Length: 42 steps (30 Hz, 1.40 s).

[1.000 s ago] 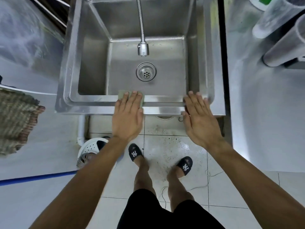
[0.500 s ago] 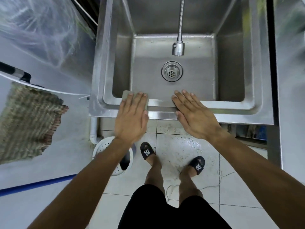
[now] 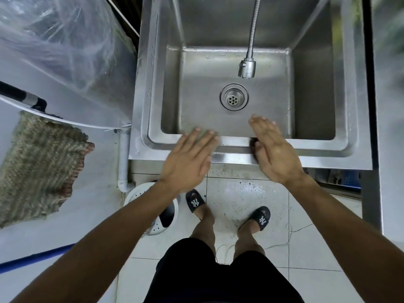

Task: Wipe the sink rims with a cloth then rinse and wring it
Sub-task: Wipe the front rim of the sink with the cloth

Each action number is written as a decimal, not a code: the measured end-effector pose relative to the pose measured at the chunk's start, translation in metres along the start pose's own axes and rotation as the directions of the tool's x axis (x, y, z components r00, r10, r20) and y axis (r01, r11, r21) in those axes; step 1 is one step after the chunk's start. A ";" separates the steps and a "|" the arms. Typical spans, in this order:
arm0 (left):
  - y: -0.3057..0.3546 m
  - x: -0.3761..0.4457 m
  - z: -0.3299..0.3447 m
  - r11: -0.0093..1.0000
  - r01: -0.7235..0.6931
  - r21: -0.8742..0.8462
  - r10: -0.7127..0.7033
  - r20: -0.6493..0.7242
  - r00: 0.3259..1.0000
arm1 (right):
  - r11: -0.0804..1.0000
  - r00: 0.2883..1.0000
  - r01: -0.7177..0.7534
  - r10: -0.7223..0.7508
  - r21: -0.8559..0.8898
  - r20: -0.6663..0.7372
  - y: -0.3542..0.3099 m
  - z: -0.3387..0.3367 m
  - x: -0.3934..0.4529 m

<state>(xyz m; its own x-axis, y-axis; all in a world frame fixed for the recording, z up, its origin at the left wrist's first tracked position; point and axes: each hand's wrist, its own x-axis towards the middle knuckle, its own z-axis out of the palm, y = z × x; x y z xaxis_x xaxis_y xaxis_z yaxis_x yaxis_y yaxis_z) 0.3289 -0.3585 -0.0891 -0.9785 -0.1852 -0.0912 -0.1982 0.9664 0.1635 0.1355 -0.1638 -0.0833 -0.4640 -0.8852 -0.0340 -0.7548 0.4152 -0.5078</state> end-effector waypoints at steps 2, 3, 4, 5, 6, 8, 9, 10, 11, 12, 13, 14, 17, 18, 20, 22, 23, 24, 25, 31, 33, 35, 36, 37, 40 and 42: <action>0.035 0.026 0.003 0.995 -0.097 -0.018 0.098 0.007 0.995 | 0.993 0.989 -0.118 0.118 0.003 -0.091 0.007 -0.007 -0.005; 0.053 0.037 0.005 0.992 -0.119 -0.026 0.120 0.022 0.993 | 0.985 0.982 -0.167 0.162 -0.042 -0.094 0.013 -0.011 -0.008; 0.065 0.045 0.005 0.991 -0.127 -0.038 0.128 0.035 0.991 | 0.976 0.979 -0.197 0.191 -0.095 -0.070 0.018 -0.014 -0.010; 0.072 0.049 0.006 0.990 -0.136 -0.048 0.138 0.044 0.989 | 0.971 0.981 -0.195 0.193 -0.138 -0.030 0.021 -0.015 -0.012; 0.070 0.048 0.007 0.987 -0.153 -0.049 0.156 0.050 0.987 | 0.973 0.986 -0.162 0.168 -0.164 0.019 0.024 -0.015 -0.013; 0.043 0.035 0.004 0.979 -0.200 -0.025 0.201 0.061 0.978 | 0.984 0.988 -0.049 0.072 -0.169 0.133 0.028 -0.018 -0.014; 0.023 0.026 0.001 0.976 -0.216 -0.008 0.216 0.069 0.974 | 0.987 0.982 0.011 0.019 -0.160 0.189 0.032 -0.022 -0.016; 0.001 0.016 -0.002 0.974 -0.225 0.013 0.224 0.068 0.972 | 0.983 0.971 0.078 -0.038 -0.163 0.237 0.038 -0.029 -0.019; -0.020 0.006 -0.005 0.972 -0.233 0.030 0.231 0.071 0.970 | 0.970 0.955 0.150 -0.093 -0.189 0.281 0.047 -0.035 -0.024; -0.035 -0.001 -0.008 0.971 -0.238 0.040 0.234 0.080 0.969 | 0.949 0.936 0.218 -0.137 -0.228 0.324 0.056 -0.041 -0.029; -0.042 -0.005 -0.010 0.971 -0.233 0.045 0.228 0.089 0.969 | 0.928 0.920 0.266 -0.163 -0.262 0.357 0.065 -0.046 -0.034; -0.039 -0.003 -0.009 0.974 -0.219 0.053 0.214 0.081 0.973 | 0.912 0.910 0.291 -0.172 -0.288 0.376 0.072 -0.048 -0.038; 0.013 0.021 0.003 0.983 -0.176 0.043 0.175 0.013 0.984 | 0.900 0.918 0.291 -0.167 -0.324 0.361 0.078 -0.043 -0.042; 0.037 0.032 0.009 0.985 -0.167 0.029 0.168 -0.011 0.986 | 0.906 0.930 0.274 -0.163 -0.324 0.330 0.077 -0.041 -0.042; 0.083 0.051 0.016 0.996 -0.090 -0.024 0.089 -0.058 0.994 | 0.936 0.962 0.194 -0.123 -0.293 0.246 0.074 -0.038 -0.041; 0.112 0.057 0.019 0.995 0.038 -0.092 -0.047 -0.098 0.994 | 0.965 0.986 0.071 -0.029 -0.251 0.167 0.072 -0.039 -0.041; 0.118 0.054 0.019 0.990 0.082 -0.110 -0.093 -0.097 0.991 | 0.968 0.989 0.038 -0.001 -0.250 0.146 0.072 -0.038 -0.041; 0.117 0.048 0.019 0.988 0.105 -0.110 -0.114 -0.080 0.990 | 0.965 0.990 0.035 0.003 -0.260 0.142 0.072 -0.038 -0.041; 0.110 0.040 0.018 0.988 0.123 -0.097 -0.129 -0.057 0.990 | 0.962 0.989 0.051 -0.010 -0.268 0.150 0.073 -0.038 -0.042; 0.028 -0.011 0.006 0.917 0.393 -0.070 -0.397 -0.070 0.915 | 0.937 0.954 0.201 -0.121 -0.286 0.276 0.073 -0.039 -0.041; 0.045 0.000 0.009 0.832 0.538 -0.134 -0.552 -0.109 0.826 | 0.927 0.929 0.256 -0.158 -0.273 0.336 0.064 -0.039 -0.035; 0.077 0.019 0.010 0.716 0.669 -0.201 -0.695 -0.118 0.709 | 0.905 0.893 0.357 -0.257 -0.233 0.371 0.047 -0.032 -0.021; 0.089 0.025 0.011 0.682 0.696 -0.225 -0.727 -0.113 0.677 | 0.893 0.876 0.398 -0.301 -0.212 0.376 0.036 -0.026 -0.011; 0.093 0.028 0.011 0.673 0.700 -0.239 -0.735 -0.103 0.671 | 0.887 0.867 0.420 -0.330 -0.192 0.374 0.024 -0.020 -0.001; 0.067 0.016 0.007 0.666 0.710 -0.228 -0.740 -0.087 0.666 | 0.880 0.850 0.446 -0.358 -0.166 0.385 -0.005 -0.003 0.025; 0.035 0.004 0.004 0.610 0.758 -0.228 -0.790 -0.107 0.604 | 0.871 0.834 0.461 -0.361 -0.169 0.418 -0.011 0.004 0.034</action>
<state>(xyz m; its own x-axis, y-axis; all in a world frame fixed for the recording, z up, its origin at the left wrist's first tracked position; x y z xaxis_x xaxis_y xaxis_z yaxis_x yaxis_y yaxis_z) 0.3184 -0.3249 -0.0872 -0.4402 -0.8944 -0.0789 -0.8763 0.4088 0.2549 0.1301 -0.1990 -0.0818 0.0790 -0.9756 -0.2050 -0.9500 -0.0113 -0.3121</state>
